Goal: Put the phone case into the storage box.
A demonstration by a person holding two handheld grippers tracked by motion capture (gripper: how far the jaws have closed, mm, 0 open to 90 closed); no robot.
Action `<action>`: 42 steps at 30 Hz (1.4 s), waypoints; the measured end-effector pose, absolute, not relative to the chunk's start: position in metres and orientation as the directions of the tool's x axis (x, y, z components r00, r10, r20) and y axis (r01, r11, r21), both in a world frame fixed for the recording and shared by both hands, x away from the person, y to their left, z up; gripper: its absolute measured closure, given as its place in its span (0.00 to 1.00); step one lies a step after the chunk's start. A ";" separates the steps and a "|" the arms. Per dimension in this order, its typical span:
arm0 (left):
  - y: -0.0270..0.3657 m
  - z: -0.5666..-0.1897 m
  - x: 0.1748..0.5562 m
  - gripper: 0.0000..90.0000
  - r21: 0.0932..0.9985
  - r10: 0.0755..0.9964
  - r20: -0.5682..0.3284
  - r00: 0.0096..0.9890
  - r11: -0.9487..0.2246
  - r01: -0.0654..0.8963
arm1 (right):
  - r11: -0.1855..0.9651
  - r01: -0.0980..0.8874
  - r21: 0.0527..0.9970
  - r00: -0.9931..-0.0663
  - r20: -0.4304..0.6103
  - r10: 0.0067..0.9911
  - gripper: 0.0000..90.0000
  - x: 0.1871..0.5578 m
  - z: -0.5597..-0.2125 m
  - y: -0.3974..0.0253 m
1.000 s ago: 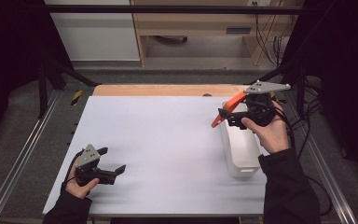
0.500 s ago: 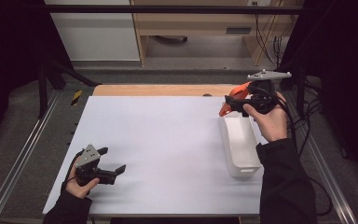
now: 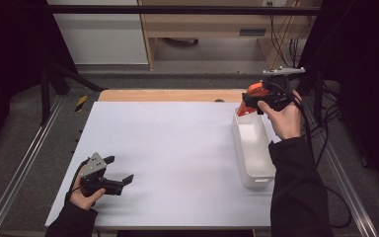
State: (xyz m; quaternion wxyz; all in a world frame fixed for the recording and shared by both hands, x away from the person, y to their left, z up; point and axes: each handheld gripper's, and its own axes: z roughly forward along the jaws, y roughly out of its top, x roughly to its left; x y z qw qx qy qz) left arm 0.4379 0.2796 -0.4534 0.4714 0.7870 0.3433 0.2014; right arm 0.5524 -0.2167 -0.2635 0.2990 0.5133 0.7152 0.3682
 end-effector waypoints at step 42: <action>0.277 -0.456 0.439 0.00 0.873 0.717 -0.003 0.697 -0.338 0.352 | 0.110 0.627 0.771 -0.134 -0.032 0.990 0.17 0.605 -0.298 -0.219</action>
